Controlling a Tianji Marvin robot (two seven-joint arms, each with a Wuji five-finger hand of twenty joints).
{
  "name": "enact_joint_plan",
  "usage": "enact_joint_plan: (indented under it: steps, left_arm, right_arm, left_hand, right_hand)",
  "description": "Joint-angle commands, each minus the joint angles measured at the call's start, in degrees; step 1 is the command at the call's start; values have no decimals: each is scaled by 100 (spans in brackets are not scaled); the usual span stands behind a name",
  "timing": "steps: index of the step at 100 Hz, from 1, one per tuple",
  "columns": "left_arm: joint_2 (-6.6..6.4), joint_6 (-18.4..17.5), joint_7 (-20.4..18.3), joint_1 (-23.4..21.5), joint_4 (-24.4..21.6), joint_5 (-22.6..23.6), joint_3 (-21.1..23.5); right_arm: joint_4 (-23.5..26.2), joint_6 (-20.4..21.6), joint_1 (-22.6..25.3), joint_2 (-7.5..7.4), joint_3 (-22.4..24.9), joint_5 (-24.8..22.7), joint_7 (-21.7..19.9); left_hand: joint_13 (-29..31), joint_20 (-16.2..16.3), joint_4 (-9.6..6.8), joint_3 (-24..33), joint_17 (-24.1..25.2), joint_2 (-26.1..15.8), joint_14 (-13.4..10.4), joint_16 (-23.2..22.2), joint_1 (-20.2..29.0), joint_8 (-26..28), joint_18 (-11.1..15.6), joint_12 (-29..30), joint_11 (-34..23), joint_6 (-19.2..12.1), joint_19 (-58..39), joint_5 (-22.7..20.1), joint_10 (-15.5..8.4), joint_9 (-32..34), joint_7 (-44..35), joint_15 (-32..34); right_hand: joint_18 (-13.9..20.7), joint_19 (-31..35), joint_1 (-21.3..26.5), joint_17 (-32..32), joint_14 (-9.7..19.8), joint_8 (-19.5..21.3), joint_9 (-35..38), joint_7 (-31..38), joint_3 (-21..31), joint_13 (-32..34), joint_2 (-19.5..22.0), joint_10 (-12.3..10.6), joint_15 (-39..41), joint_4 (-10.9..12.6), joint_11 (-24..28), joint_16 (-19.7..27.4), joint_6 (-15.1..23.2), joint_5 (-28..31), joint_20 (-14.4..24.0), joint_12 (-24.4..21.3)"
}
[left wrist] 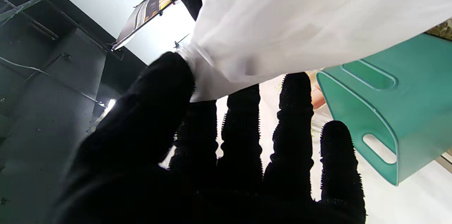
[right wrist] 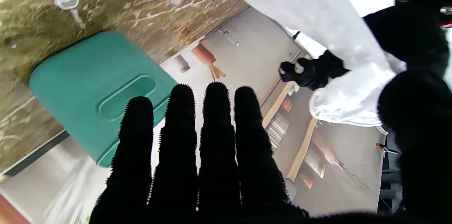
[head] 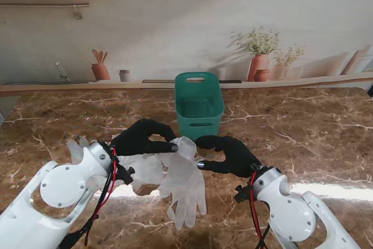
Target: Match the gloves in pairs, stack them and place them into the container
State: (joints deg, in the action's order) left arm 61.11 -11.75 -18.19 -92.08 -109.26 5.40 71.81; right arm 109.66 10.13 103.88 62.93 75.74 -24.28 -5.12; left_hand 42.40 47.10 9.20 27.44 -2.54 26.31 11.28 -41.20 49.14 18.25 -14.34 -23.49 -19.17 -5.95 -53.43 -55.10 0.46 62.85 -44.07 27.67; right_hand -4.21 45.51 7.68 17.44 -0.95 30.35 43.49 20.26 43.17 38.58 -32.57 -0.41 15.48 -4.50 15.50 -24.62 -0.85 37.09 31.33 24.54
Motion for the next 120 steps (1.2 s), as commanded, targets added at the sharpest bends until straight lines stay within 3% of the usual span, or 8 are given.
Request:
enact_joint_plan:
  steps: [1,27,55,75,83,87,93,120]
  left_arm:
    - [11,-14,18,12,83,100,-81]
    - [48,-33,264,71,248,406,-210]
    - [77,-97,452,62,356,584,-297]
    - [90,-106,505,35,388,570,-321]
    - [92,-133,516,25,397,550,-331]
    - [92,-147,520,20,403,545,-335]
    - [89,-169,513,12,412,547,-333]
    - [71,-98,329,-93,412,219,-226]
  right_arm:
    - [-134,127,-8,-22,-38,106,12]
    - [-194,375,11,20,-133,738,23]
    - [-176,507,80,136,-298,826,543]
    - [-189,458,119,211,-474,475,1020]
    - [-227,387,105,258,-598,260,1320]
    - [-259,383,89,288,-659,214,1470]
    - [-295,406,76,333,-730,207,1666]
    - [-308,551,66,431,-776,-297,2353]
  left_hand:
    - [123,106,-166,-61,-16,-219,47,-80,225,132,-29,83,155,-419,-210,111,-44,121,-36,188]
    - [153,112,-172,-14,-20,-197,50,-136,208,96,-40,102,138,-427,-241,95,-43,127,-22,244]
    - [157,103,-165,25,-13,-196,15,-153,178,67,-33,119,146,-459,-236,107,-73,103,-32,244]
    - [166,98,-153,31,-12,-181,6,-163,160,27,-30,117,128,-448,-233,101,-70,105,-39,246]
    - [170,97,-147,32,-12,-179,-6,-167,152,11,-30,116,116,-451,-234,94,-60,110,-47,249]
    - [171,97,-145,32,-12,-180,-10,-168,150,-1,-30,114,108,-430,-234,99,-50,114,-44,250]
    - [165,94,-138,27,-9,-192,-21,-170,145,-40,-29,106,89,-394,-231,92,-30,100,-35,250]
    - [17,-68,-164,-638,89,-546,32,-186,176,-464,-67,214,-258,-93,-12,213,177,-174,-99,211]
  right_hand:
    - [43,-127,-302,-70,-25,158,119,199,44,-203,11,-132,-10,53,-45,-148,183,330,149,120]
    - [-5,-102,320,-50,23,389,421,417,-59,-49,-383,-232,30,30,9,-181,371,753,317,263]
    - [-176,290,1922,217,77,1776,988,1509,-913,552,-614,-329,564,57,390,-463,953,1362,718,585]
    - [-247,697,2264,467,207,1750,1320,1226,-1073,960,-689,-437,1431,2,744,-1022,951,1429,857,830]
    - [-294,993,2745,637,251,1087,1628,1875,-1384,1167,-790,-484,1861,-256,1010,-1255,1112,1550,849,1045]
    - [-307,1226,2677,755,276,159,1929,3136,-191,1352,-1257,-536,2164,-668,1219,-1373,1433,1547,855,1211]
    - [-343,1506,2321,893,281,-12,2237,3557,1475,1557,-1721,-536,2451,-1210,1339,-1468,1519,1852,937,1729]
    - [-594,2601,2110,1654,156,767,3082,3514,2336,2480,-1787,-337,2970,-1098,1493,-1530,1688,1921,1205,1775]
